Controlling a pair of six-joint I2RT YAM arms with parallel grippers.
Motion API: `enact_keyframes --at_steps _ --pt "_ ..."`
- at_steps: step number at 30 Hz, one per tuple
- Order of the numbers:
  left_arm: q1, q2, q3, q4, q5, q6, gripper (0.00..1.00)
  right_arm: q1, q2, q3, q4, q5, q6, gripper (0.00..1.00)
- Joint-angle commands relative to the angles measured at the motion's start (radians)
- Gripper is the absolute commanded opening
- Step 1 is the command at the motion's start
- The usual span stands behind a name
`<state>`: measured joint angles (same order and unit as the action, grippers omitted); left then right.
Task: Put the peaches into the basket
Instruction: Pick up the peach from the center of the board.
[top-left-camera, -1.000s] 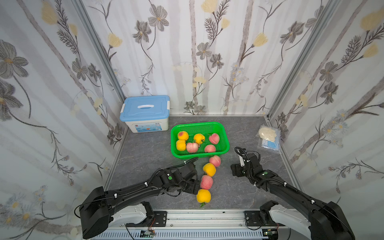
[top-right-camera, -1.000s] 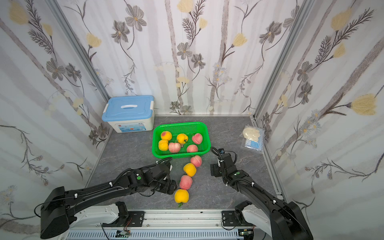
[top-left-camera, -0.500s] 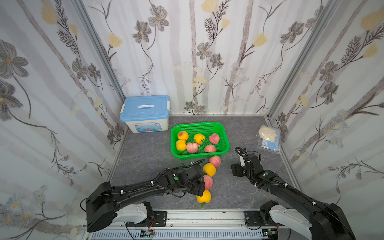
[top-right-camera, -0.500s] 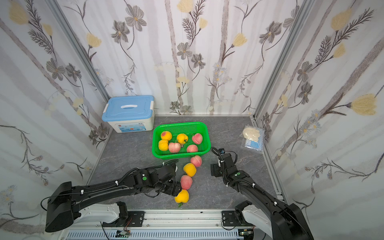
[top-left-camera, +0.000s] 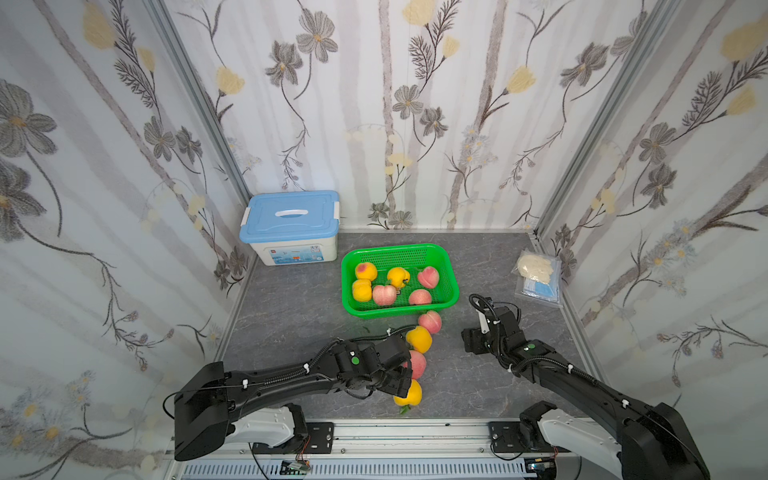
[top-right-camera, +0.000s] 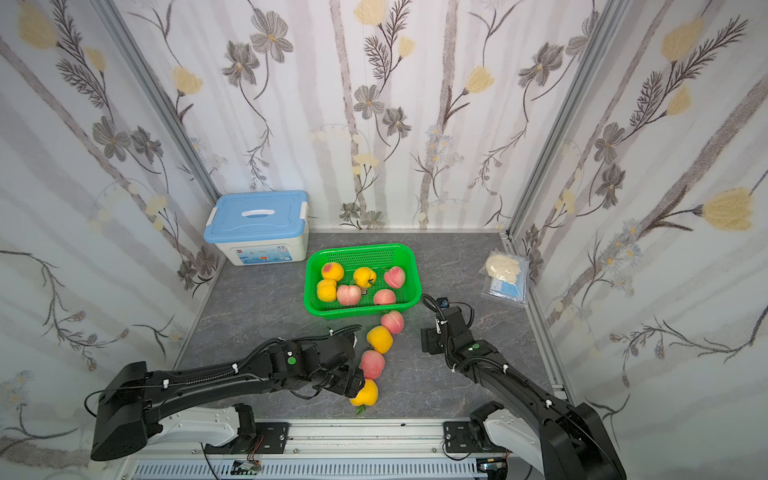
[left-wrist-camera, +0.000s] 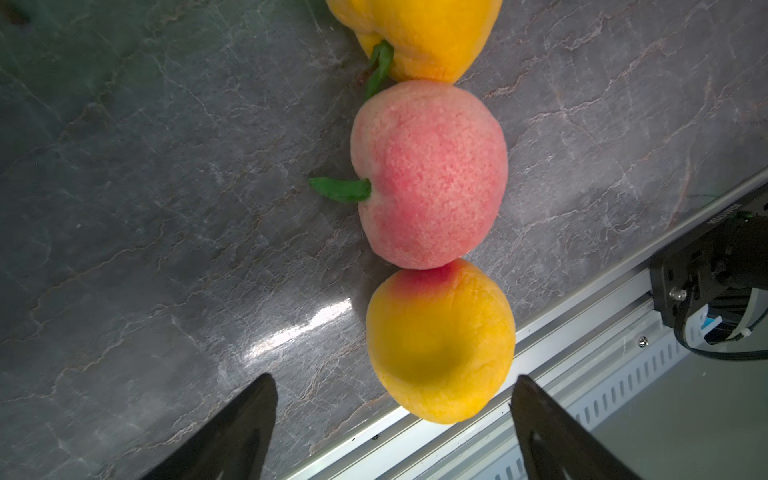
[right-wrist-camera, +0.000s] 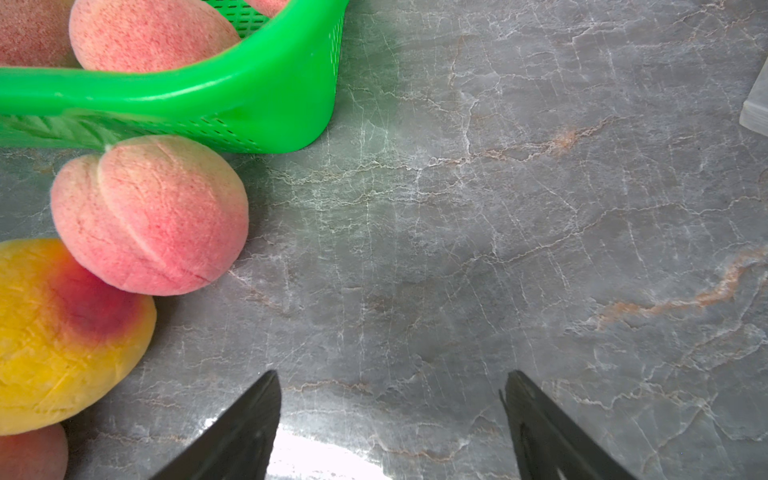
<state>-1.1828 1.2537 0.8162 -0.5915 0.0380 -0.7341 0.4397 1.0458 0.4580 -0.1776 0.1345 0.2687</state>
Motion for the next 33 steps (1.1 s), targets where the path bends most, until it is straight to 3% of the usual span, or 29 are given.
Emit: enact_keyframes --at_steps 1,19,33 --pt "-0.018 0.026 0.023 -0.02 -0.027 -0.002 0.91 0.002 -0.011 0.002 0.015 0.007 0.012 0.85" --pt "-0.114 0.17 0.112 -0.111 -0.099 -0.048 0.92 0.002 -0.027 -0.007 0.022 0.002 0.012 0.85" --pt "-0.141 0.253 0.151 -0.072 -0.069 -0.07 0.93 0.002 -0.015 -0.001 0.023 -0.002 0.011 0.85"
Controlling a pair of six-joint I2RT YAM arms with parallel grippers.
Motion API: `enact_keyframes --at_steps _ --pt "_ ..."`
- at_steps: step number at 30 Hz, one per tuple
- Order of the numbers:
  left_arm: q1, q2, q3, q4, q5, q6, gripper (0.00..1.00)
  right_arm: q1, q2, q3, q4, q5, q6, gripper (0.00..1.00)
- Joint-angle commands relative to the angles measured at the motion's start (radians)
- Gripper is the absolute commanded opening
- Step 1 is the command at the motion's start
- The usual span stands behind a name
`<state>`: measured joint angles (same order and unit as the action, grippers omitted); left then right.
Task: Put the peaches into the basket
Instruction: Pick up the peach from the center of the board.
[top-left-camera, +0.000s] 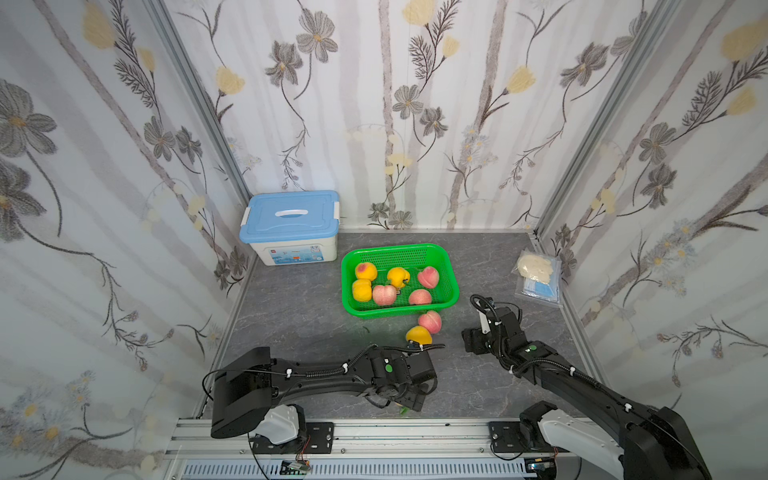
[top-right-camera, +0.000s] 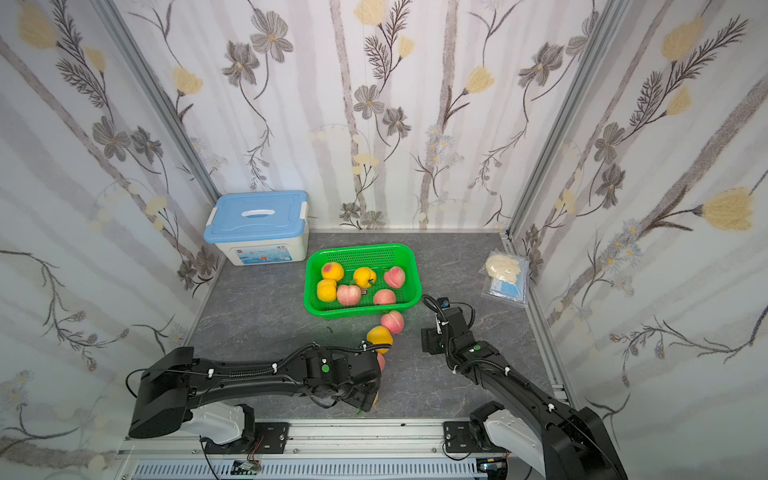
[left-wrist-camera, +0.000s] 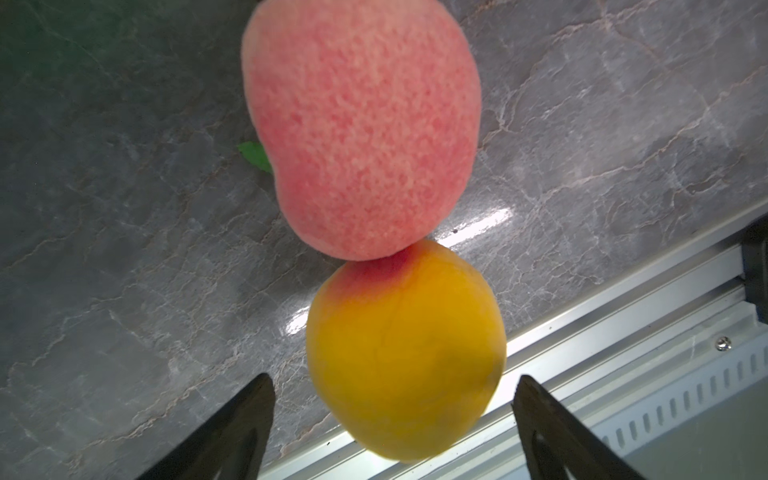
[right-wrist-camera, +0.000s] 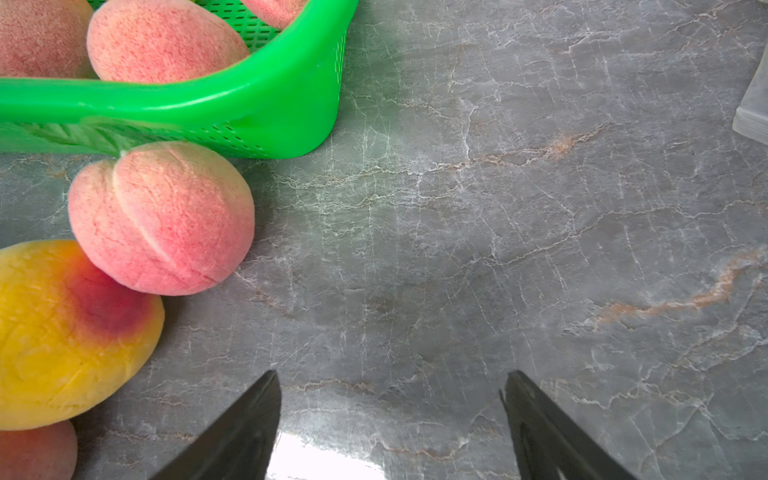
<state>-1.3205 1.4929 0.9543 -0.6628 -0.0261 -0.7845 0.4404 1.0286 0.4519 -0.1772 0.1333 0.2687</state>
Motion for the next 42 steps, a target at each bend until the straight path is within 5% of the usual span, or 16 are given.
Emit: enact_keyframes --at_steps 1,42 --pt "-0.004 0.022 0.017 0.001 -0.003 -0.021 0.93 0.001 0.004 0.005 0.022 -0.001 0.012 0.85" --pt "-0.014 0.126 0.033 0.005 -0.006 -0.018 0.85 0.001 0.008 0.009 0.022 -0.001 0.01 0.85"
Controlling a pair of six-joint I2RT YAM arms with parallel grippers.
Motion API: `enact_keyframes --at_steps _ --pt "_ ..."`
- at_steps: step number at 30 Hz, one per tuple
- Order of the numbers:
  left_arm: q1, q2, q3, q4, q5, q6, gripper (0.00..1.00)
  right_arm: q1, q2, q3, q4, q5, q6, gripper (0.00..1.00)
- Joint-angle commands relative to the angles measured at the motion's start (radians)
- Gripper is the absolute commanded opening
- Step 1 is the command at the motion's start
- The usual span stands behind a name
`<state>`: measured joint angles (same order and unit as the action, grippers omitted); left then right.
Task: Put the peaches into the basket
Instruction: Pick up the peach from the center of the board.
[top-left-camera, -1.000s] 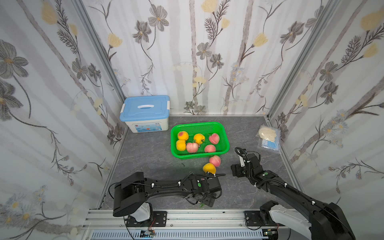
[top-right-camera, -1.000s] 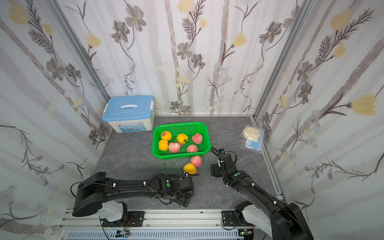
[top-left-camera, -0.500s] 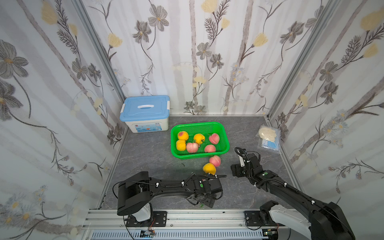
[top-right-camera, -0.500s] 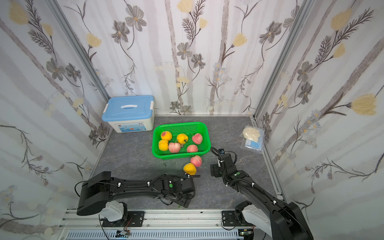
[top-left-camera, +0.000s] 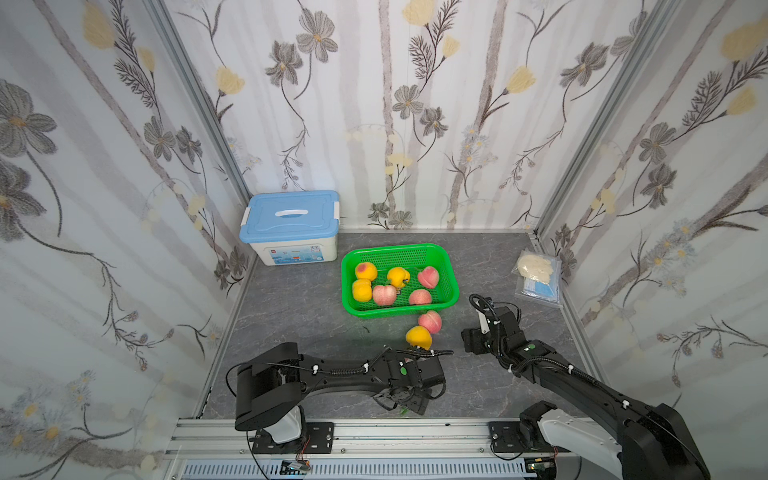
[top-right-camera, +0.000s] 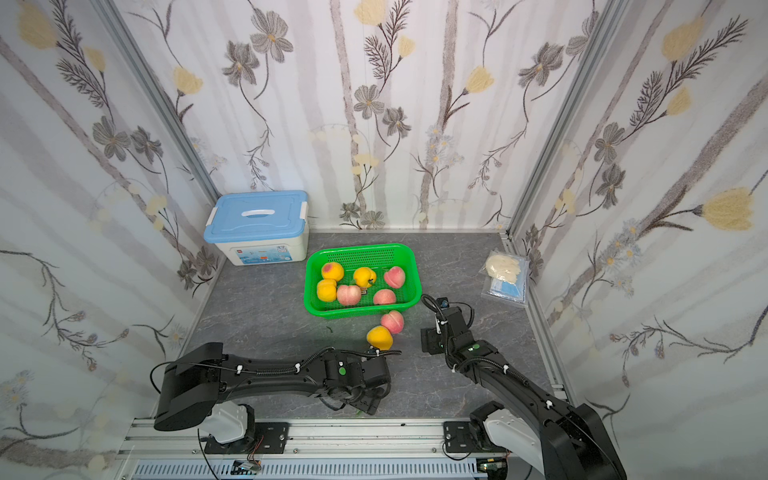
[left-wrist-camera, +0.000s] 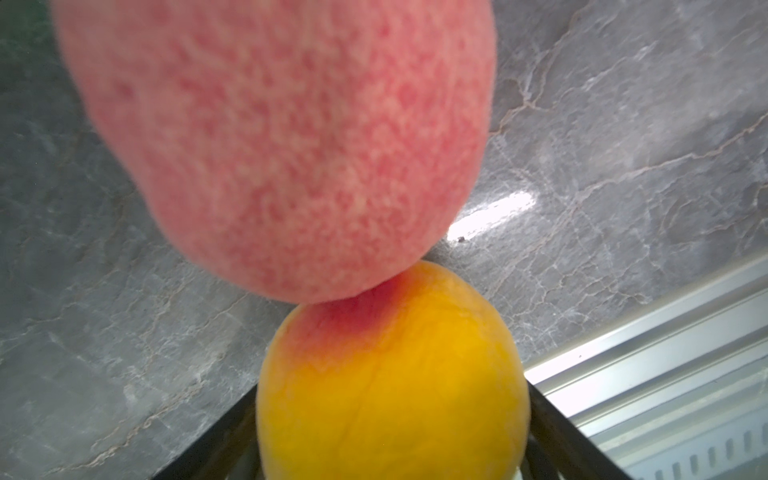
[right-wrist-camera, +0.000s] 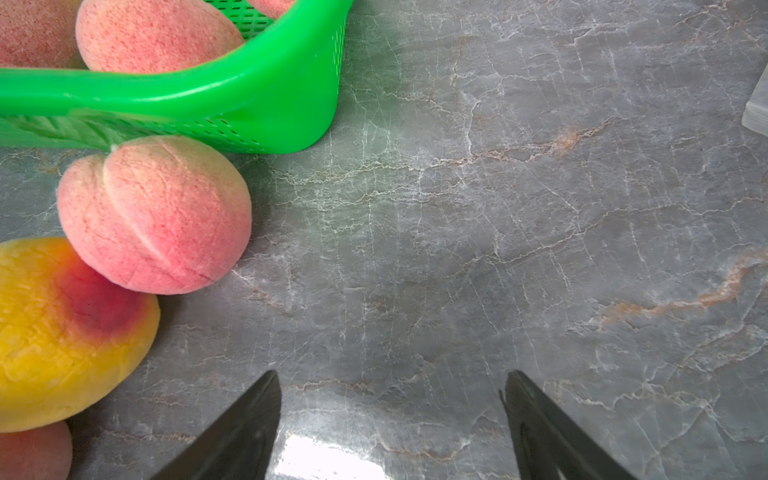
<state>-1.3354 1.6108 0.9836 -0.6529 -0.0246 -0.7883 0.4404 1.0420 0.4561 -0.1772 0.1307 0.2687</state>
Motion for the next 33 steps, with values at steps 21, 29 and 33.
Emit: enact_keyframes --at_steps 21,29,33 --pt "0.0 0.026 0.038 -0.008 0.006 0.017 0.82 0.003 -0.005 0.002 0.022 0.003 0.012 0.85" --pt "0.0 0.02 0.021 0.004 0.011 0.018 0.82 0.003 -0.002 0.004 0.024 0.004 0.011 0.85" --pt "0.0 0.0 0.015 0.003 0.006 0.016 0.82 0.004 0.004 0.006 0.025 0.001 0.012 0.85"
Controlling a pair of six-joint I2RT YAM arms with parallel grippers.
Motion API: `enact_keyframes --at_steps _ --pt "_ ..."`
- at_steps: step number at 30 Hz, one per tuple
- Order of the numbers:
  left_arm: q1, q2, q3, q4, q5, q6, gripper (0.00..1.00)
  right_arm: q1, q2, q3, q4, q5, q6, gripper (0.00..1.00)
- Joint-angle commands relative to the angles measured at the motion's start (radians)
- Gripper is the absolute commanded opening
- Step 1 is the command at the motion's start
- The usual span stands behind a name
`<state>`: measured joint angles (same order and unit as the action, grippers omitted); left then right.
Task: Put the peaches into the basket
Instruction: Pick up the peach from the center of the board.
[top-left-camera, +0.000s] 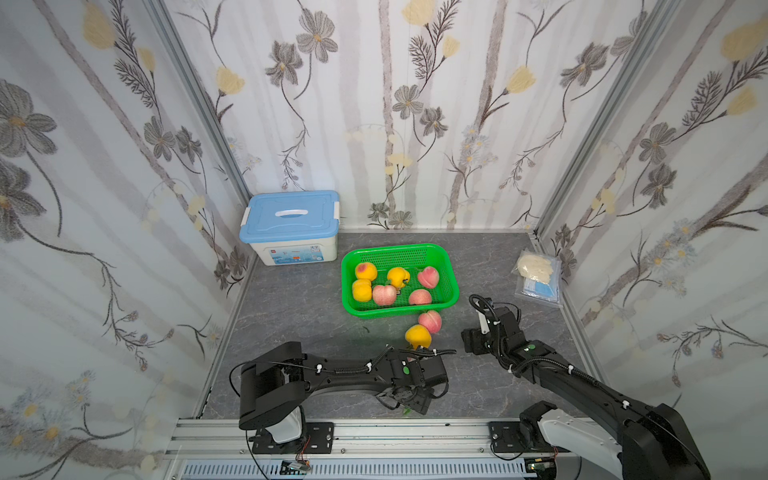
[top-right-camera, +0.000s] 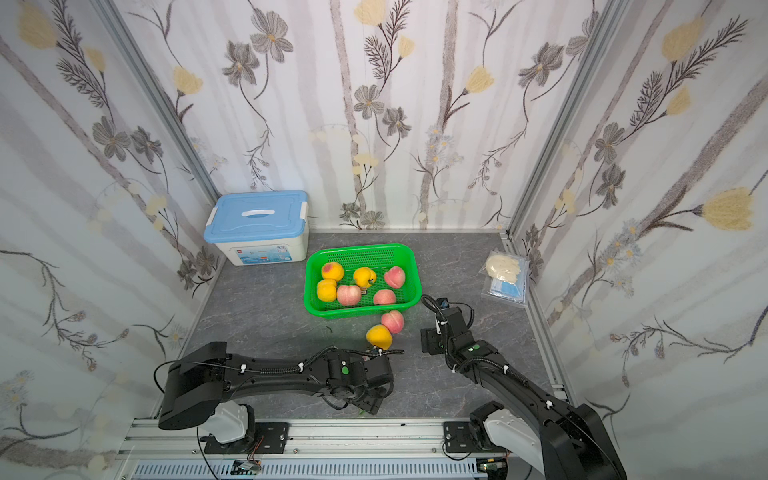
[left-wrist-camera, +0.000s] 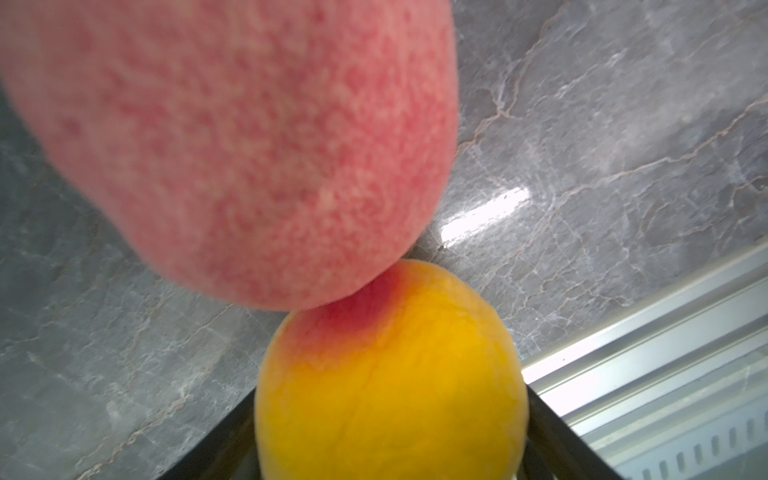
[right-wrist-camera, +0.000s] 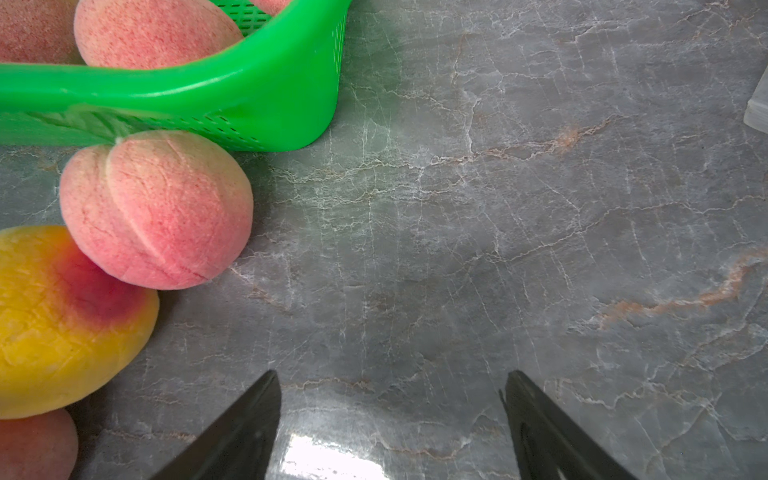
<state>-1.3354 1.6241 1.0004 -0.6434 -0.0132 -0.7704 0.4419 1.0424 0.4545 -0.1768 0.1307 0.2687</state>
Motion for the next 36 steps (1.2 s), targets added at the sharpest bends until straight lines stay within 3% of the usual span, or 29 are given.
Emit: enact_keyframes --at_steps 1,19,36 --pt "0.0 -0.018 -0.001 -0.012 -0.006 0.0 0.82 0.003 0.004 0.008 0.023 0.001 0.012 0.85" --pt "0.001 -0.101 0.015 -0.055 -0.014 0.04 0.82 0.007 0.022 0.016 0.022 0.007 0.009 0.85" --pt "0.007 -0.279 -0.001 -0.095 -0.119 0.042 0.83 0.009 0.018 0.015 0.019 0.017 0.008 0.85"
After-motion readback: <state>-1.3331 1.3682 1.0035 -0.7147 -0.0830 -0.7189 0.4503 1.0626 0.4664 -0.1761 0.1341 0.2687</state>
